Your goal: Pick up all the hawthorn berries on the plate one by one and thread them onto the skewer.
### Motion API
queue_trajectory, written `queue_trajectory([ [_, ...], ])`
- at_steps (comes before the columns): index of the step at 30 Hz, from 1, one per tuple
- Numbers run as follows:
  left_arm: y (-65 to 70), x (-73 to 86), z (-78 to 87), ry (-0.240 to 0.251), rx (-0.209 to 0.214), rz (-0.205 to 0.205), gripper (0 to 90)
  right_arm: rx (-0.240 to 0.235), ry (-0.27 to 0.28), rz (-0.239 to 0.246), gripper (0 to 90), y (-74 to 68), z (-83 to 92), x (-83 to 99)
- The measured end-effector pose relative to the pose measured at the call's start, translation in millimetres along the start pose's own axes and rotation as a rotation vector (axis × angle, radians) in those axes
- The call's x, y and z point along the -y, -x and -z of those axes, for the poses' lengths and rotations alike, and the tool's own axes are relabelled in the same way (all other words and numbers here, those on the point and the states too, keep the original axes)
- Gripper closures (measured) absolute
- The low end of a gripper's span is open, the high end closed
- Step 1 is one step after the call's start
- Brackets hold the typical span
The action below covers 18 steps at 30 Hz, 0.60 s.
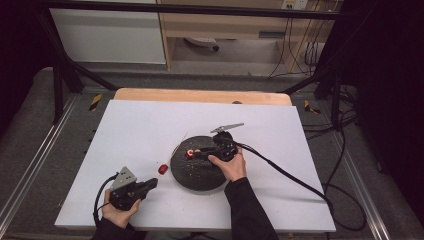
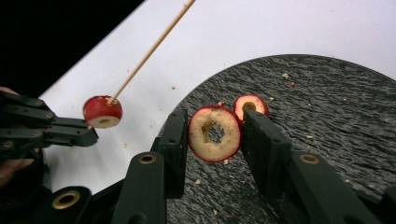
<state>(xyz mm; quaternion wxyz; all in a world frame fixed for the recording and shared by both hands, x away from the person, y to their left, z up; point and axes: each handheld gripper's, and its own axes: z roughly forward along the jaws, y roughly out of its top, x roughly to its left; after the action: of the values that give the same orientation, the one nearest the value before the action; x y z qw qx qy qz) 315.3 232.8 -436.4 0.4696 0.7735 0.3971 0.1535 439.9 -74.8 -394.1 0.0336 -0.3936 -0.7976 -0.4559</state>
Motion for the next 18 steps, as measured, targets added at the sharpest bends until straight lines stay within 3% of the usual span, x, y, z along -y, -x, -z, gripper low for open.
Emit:
queue_trajectory([
  [7,0.5,0.1,-0.2,0.001,0.001,-0.001,88.2,-0.045,0.13,-0.048,62.2,-3.3,3.9,18.2],
  [18,1.6,0.1,0.6,0.006,0.002,-0.003,88.2,-0.078,0.286,-0.071,62.2,-15.1,-1.2,39.7],
])
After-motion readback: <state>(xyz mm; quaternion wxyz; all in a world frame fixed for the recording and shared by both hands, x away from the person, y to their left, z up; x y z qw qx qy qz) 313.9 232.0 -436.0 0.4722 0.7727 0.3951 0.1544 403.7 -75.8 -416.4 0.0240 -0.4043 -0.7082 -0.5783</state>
